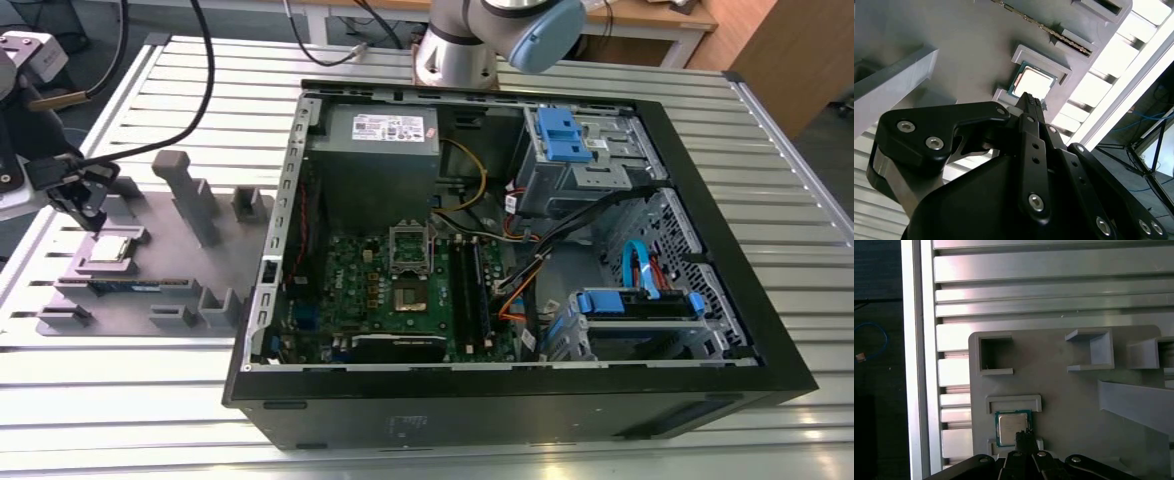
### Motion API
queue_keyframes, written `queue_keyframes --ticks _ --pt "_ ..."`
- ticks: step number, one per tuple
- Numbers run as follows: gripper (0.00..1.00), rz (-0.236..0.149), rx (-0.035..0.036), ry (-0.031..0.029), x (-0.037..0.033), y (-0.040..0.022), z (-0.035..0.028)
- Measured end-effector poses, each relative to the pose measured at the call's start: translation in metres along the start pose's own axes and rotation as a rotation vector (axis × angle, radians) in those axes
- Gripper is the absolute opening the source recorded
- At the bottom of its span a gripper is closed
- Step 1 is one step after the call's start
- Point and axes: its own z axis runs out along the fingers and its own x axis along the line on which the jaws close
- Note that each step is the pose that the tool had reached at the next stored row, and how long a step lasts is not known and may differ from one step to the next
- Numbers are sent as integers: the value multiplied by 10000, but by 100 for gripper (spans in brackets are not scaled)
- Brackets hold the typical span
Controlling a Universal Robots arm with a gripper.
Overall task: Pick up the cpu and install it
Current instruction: 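Pick up the cpu and move it towards the insertion slot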
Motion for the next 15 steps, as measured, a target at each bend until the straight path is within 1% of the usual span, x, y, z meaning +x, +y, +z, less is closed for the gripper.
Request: queue_keyframes --ticks 8,15 --pt "11 0 0 0 1 -2 34" --pt "11 0 0 0 1 -2 42"
